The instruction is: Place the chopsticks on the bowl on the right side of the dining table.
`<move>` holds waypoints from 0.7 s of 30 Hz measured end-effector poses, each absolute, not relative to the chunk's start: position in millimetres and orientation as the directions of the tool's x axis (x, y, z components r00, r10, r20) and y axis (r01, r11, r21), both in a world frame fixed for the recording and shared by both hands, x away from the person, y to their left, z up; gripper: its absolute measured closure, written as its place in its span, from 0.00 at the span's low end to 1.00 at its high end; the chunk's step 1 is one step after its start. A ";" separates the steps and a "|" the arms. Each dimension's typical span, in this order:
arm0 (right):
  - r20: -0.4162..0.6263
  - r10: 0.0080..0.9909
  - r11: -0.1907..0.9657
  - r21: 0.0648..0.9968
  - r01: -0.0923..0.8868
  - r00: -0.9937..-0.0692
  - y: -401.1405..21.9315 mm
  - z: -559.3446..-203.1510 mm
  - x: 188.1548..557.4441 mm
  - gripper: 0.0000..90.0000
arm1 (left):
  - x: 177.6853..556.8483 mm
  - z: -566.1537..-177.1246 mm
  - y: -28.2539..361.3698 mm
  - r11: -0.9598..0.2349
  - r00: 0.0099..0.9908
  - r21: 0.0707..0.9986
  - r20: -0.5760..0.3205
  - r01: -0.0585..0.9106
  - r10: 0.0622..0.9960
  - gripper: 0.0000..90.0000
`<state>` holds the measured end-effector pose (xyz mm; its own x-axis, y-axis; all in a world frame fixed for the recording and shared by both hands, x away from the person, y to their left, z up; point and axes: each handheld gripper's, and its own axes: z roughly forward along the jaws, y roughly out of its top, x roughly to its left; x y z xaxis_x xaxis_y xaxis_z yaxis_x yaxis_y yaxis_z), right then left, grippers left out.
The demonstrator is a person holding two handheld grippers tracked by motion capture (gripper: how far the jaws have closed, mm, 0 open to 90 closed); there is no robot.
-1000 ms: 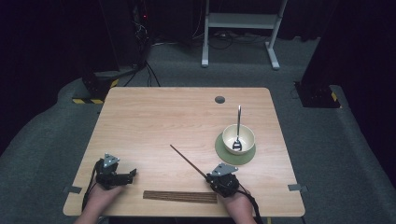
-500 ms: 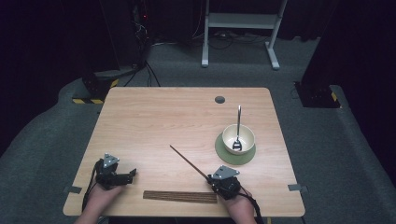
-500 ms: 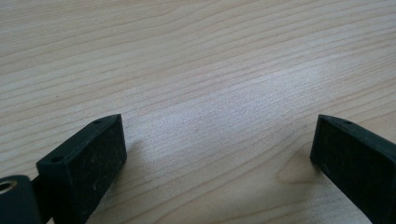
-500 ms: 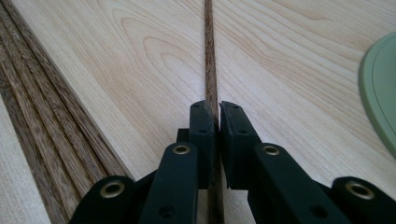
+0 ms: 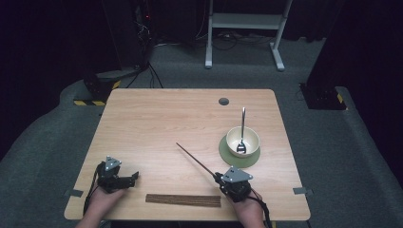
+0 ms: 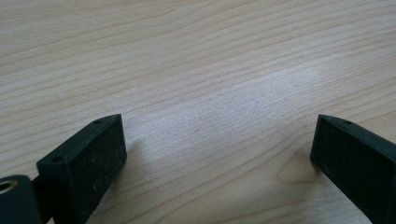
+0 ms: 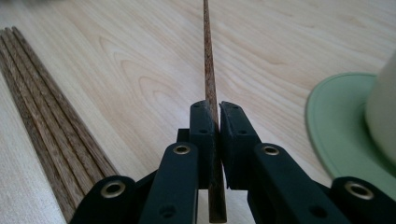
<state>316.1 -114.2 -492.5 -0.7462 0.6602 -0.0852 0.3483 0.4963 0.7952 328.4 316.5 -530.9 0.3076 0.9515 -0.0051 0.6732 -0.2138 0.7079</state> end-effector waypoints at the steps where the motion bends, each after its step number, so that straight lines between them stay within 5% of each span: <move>1: -0.084 0.665 0.489 0.800 0.347 -0.742 -116.3 -490.8 316.4 0.93 | 328.4 -530.9 316.6 -0.214 0.308 0.708 -0.005 0.673 0.952 0.04; 21: -0.083 0.785 0.370 0.858 0.357 -0.614 -169.0 -453.5 351.5 0.93 | 328.3 -530.9 316.6 -0.215 0.310 0.708 -0.005 0.672 0.951 0.04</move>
